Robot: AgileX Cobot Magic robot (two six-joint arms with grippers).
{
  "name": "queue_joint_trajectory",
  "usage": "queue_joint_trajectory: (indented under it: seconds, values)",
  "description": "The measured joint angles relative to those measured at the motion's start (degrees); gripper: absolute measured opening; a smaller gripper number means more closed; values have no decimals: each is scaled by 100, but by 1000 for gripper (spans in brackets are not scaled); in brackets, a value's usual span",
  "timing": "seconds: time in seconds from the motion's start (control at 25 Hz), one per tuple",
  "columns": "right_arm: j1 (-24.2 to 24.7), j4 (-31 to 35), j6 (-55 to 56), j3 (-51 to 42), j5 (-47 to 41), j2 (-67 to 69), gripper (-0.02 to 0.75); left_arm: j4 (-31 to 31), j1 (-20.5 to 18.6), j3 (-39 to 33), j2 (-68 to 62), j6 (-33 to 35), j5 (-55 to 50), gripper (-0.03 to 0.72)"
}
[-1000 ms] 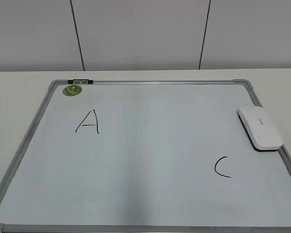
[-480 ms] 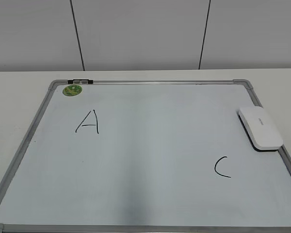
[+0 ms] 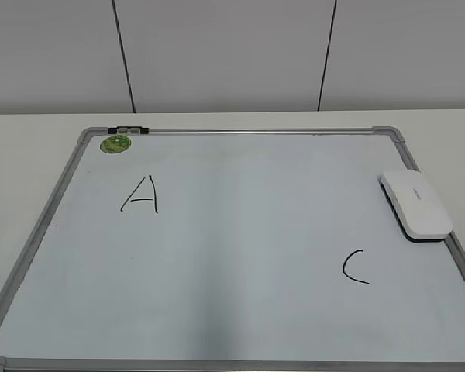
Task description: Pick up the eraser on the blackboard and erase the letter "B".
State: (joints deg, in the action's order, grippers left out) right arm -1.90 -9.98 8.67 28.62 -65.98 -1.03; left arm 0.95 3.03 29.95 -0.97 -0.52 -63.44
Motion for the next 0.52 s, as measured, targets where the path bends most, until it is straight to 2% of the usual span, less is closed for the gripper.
queue_joint_trajectory:
  seconds: [0.52]
  values:
    - [0, 0, 0, 0, 0, 0, 554, 0, -13, 0, 0, 0, 0, 370]
